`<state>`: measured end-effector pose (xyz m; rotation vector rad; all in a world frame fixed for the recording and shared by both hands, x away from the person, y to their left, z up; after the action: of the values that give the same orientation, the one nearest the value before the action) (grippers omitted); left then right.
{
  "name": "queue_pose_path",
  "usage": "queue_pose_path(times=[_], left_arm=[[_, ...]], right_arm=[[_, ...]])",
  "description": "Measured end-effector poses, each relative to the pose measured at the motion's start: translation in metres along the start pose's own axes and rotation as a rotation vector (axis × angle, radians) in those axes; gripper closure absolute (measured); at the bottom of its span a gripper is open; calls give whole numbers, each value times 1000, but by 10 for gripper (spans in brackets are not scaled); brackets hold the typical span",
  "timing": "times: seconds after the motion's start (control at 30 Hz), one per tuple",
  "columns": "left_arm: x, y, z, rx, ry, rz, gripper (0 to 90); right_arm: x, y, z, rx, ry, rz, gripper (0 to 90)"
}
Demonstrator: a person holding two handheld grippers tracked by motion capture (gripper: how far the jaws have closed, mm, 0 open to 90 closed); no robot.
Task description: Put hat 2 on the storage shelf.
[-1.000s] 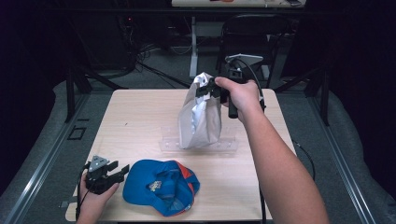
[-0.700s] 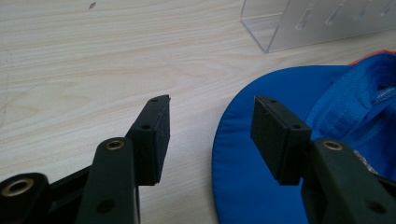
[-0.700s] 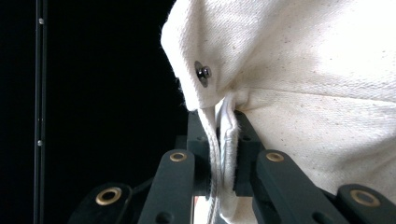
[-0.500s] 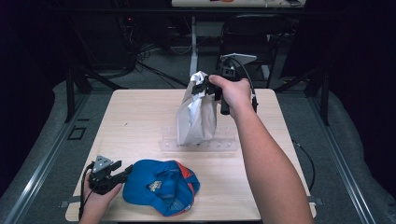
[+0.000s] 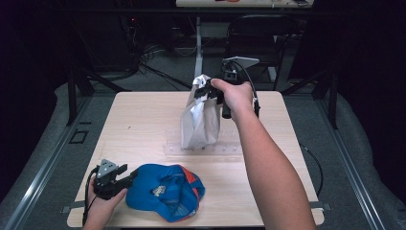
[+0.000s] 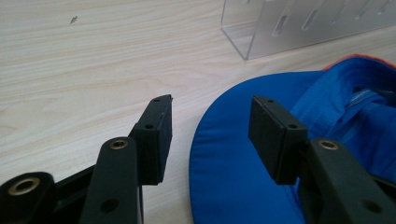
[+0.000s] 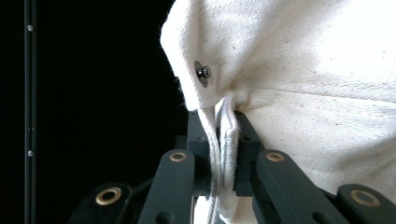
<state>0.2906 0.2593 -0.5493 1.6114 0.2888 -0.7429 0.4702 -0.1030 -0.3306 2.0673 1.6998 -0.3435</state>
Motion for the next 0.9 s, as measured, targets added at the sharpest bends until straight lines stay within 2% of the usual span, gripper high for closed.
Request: queue_pose_path(times=[0.2,0.33,0.4,0.47,0.6,0.77,0.9], left_arm=[[-1,13,10,-12,-22,32,498],[0,28,27,50,-41,41,497],[1,35,35,60,-47,50,495],[4,45,45,63,-73,60,492],[8,58,62,99,-103,65,500],[17,68,80,118,-132,65,505],[23,73,92,135,-139,63,506]], right_arm=[[4,-3,1,-4,8,-6,814],[3,-3,1,-5,10,-5,813],[2,-3,1,-2,10,-2,813],[1,-3,1,-3,9,0,813],[1,-3,1,-1,11,-2,813],[3,-4,1,-3,15,-3,813],[4,-5,0,-5,19,-8,813]])
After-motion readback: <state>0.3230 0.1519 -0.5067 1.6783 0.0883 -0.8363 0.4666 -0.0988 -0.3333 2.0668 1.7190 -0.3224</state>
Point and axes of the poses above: each handheld gripper's, and its own axes: x roughly forward along the jaws, y roughly out of its top, z roughly to its right, the point moved 1 cm from there along x, roughly forward along the jaws, and after that the axes turned 9 degrees about y, right-handed, at the moved point
